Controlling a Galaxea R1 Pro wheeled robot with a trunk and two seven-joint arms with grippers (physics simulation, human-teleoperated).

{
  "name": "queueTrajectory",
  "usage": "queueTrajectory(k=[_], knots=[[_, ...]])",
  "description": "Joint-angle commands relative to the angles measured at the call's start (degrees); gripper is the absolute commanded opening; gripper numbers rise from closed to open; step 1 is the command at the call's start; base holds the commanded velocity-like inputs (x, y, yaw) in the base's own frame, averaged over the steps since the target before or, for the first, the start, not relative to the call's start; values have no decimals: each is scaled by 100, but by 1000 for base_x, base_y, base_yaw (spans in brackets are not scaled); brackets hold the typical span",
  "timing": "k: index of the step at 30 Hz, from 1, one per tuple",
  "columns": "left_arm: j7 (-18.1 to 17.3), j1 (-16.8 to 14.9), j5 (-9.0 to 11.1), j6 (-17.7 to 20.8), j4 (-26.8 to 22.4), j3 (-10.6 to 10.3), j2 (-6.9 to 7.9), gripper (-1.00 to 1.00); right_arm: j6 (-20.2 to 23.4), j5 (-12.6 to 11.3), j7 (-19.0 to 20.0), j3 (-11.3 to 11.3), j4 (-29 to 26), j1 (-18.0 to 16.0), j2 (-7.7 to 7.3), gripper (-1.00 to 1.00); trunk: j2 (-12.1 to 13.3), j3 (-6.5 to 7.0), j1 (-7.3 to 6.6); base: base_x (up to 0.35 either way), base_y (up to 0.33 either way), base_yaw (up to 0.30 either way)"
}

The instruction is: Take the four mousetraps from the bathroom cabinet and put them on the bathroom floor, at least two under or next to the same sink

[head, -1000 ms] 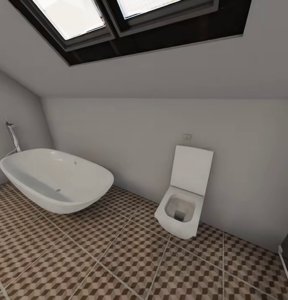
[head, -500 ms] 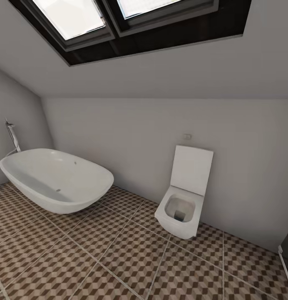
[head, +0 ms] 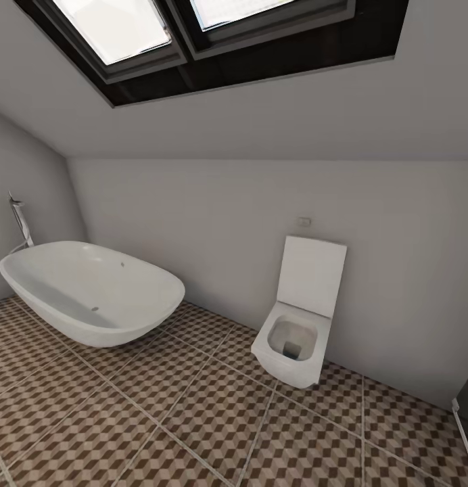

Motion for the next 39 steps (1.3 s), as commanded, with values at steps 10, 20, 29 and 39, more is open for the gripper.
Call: queueTrajectory(k=[10, 20, 29, 39], knots=[[399, 3, 34, -475, -209, 508, 244, 100, -52, -20, -458, -4, -160, 3, 5, 100, -3, -5, 0, 0, 0, 0], [460, 2, 18, -1646, 977, 567, 233, 100, -56, -31, -512, 1, 456, 0, 11, 100, -3, -5, 0, 0, 0, 0], [480, 6, 12, -1790, 2487, 561, 342, 100, -49, -20, -519, 21, 1782, 2, -84, 100, -3, -5, 0, 0, 0, 0], [480, 11, 18, -1798, 2813, 560, 143, 100, -49, -39, -514, 13, 2533, 3, -241, 100, -3, -5, 0, 0, 0, 0]])
